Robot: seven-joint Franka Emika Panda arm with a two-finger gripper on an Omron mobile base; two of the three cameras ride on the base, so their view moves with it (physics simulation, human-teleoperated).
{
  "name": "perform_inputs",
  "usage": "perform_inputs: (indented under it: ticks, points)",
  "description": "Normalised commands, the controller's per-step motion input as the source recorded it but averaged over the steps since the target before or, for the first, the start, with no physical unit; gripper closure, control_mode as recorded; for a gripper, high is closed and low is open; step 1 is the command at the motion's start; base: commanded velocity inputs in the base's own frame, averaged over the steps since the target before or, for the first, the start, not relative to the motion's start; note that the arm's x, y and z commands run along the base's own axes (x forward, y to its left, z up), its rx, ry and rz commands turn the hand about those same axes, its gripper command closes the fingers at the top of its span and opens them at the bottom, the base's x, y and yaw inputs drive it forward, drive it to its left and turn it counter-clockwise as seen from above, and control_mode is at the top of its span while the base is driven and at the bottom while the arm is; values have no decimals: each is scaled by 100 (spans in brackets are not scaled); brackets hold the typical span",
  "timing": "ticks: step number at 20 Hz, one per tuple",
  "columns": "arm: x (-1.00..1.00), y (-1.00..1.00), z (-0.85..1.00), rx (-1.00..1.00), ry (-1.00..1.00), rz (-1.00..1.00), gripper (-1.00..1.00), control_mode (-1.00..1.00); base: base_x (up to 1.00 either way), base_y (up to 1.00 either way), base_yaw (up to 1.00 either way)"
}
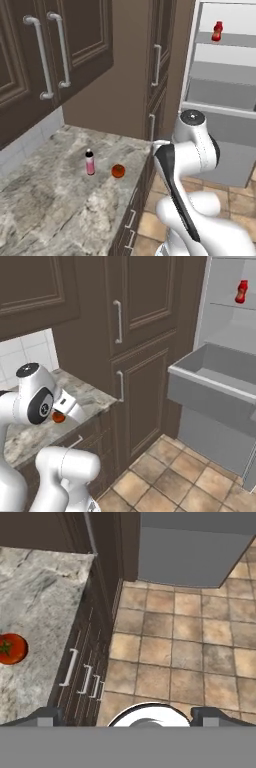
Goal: Place the lemon wedge and tomato inside the fridge drawer. Close the drawer after placing the vegetables.
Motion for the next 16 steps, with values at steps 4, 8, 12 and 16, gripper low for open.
perform_inputs:
  ticks: [4,8,12,16]
  points:
    - [0,0,0,0,0,0,-100,100,1,13,45]
    - [0,0,0,0,0,0,-100,100,-1,1,51]
    - [0,0,0,0,0,0,-100,100,-1,13,53]
    - [45,4,-38,0,1,54,-100,-100,0,0,0]
